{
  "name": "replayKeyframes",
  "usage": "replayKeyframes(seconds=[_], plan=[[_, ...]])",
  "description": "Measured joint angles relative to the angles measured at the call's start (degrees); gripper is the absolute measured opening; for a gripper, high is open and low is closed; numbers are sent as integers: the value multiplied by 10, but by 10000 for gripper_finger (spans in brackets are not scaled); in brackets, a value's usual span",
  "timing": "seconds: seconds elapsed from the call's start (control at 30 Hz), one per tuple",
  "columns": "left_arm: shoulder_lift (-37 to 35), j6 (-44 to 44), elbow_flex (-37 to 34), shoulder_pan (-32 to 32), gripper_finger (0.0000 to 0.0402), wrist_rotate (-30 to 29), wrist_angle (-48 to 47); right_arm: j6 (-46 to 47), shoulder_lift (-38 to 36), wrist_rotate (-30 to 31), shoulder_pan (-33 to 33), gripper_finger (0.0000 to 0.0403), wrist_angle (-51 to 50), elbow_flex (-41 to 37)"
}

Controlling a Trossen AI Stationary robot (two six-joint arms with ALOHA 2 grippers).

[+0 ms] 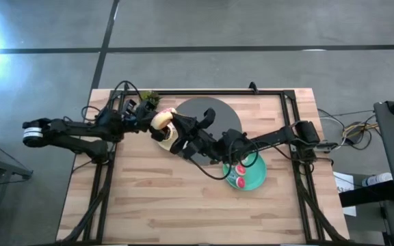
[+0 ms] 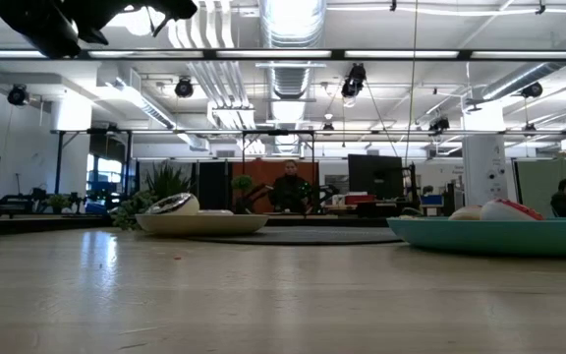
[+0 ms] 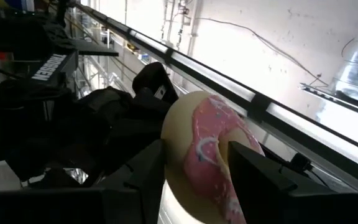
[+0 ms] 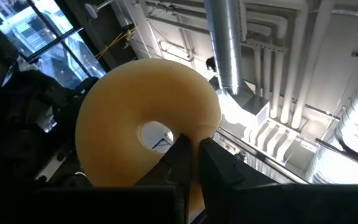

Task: Pick & Place donuts
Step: Put the large pink donut on the brown plate

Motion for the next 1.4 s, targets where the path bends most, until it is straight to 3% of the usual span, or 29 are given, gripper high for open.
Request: replayKeyframes(seconds=[0.27, 0.87, 1.27, 1.4], plan=[[2, 1, 2, -3, 149, 18, 4, 3, 0, -45, -5, 13, 18, 0], [2, 4, 2, -3, 149, 31, 8, 86, 11, -59, -22, 13, 12, 0], [2, 34, 1, 5, 148, 25, 4, 92, 22, 19, -19, 13, 10, -1], [2, 39, 1, 9, 129, 25, -5, 90, 21, 38, -15, 13, 10, -1]])
